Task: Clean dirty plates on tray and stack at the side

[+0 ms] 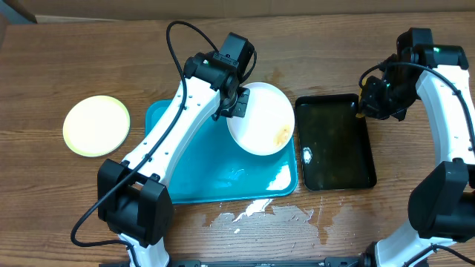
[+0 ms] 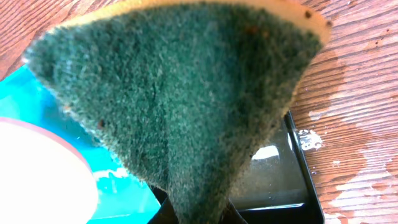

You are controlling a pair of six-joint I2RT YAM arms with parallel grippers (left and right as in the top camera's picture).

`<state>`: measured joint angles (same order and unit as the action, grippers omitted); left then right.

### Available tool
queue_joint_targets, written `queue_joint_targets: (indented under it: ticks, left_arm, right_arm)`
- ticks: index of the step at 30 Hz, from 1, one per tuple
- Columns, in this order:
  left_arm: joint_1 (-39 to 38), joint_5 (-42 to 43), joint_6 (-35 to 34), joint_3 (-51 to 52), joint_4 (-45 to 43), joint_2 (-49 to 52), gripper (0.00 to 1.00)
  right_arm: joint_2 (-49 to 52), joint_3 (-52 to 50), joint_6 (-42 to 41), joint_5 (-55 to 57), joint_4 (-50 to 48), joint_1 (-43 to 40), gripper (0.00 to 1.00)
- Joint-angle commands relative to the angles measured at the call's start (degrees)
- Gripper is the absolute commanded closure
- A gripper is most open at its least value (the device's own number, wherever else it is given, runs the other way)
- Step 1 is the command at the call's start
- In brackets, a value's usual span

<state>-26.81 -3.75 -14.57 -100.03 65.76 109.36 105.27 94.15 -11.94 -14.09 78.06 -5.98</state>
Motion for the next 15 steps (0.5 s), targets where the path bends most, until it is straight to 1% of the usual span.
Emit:
queue_joint_targets:
  ticks: [1, 3, 8, 12, 13, 15]
  left_arm:
    - [-0.24, 4.13, -3.17, -2.1, -1.44, -1.86, 0.96]
    - [-0.44, 5.42, -4.0, -2.1, -3.1, -1.86, 0.96]
    - [-2.69, 5.27, -4.98, -2.1, -7.54, -1.84, 0.96]
    - [-5.66, 3.21, -4.98, -2.1, -11.54, -1.79, 0.96]
    - [-7.04, 1.77, -4.96, -2.1, -13.42, -1.79, 0.96]
    - [-8.57, 0.28, -4.94, -2.1, -15.78, -1.79, 0.96]
  right_arm:
    - [-0.55, 0.63, 0.46, 0.5, -0.11, -0.2, 0.93]
    - [-0.55, 0.63, 0.46, 0.5, -0.11, -0.2, 0.93]
    - [-0.55, 0.63, 1.92, 0.52, -0.07, -0.2, 0.93]
    - [-0.55, 0.63, 1.97, 2.69, 0.11, -0.22, 0.93]
    - [-0.55, 0.63, 1.88, 4.79, 0.07, -0.33, 0.93]
    - [-0.55, 0.63, 1.22, 5.46, -0.13, -0.96, 0.91]
